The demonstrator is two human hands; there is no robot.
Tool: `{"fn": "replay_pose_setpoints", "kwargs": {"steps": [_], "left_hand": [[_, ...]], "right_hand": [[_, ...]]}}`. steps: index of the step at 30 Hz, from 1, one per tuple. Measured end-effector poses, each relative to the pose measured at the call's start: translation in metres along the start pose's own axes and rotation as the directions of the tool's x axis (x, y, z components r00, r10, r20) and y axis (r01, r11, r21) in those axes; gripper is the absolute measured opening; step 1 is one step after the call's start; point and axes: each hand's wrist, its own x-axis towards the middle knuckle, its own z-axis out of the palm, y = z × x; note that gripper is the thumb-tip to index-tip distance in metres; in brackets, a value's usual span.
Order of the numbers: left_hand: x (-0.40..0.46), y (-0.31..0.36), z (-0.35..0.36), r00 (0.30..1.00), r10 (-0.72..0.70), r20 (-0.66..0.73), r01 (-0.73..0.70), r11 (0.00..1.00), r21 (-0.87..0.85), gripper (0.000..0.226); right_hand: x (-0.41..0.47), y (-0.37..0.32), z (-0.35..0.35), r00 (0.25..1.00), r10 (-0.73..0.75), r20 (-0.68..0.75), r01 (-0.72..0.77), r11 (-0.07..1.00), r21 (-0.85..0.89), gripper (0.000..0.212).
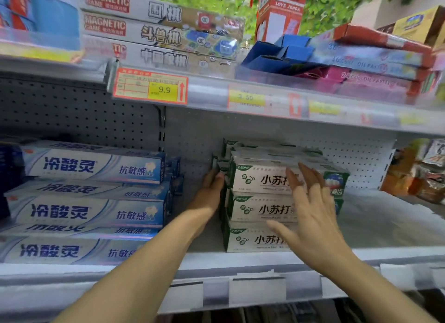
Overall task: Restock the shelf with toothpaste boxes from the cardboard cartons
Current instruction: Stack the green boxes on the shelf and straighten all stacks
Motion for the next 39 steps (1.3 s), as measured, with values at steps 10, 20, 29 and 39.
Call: {"fn": "replay_pose_setpoints", "kwargs": {"steps": [10, 20, 29, 39], "left_hand": [[-0.038, 0.016, 0.022, 0.987, 0.101, -0.124, -0.063, 0.959, 0.277, 0.054], [-0.051, 0.032, 0.124, 0.882, 0.470, -0.032, -0.095, 0.244, 0.965, 0.107], [-0.025, 0.029, 0.162, 0.871, 0.481, 0.105, -0.054, -0.118, 0.992, 0.150], [-0.019, 0.023, 0.159, 0.814, 0.565, 0.136, -0.034, -0.187, 0.982, 0.149]], "right_hand": [[-0.005, 0.052, -0.019, 0.999, 0.031, -0.018, -0.030, 0.996, 0.080, 0.084], [0.009, 0.146, -0.028, 0.995, 0.018, 0.100, -0.069, 0.843, 0.534, 0.091], [0.042, 0.210, -0.006, 0.954, 0.000, 0.300, -0.234, 0.628, 0.742, 0.094], [0.081, 0.225, 0.025, 0.949, 0.024, 0.316, -0.274, 0.560, 0.782, 0.072]]}}
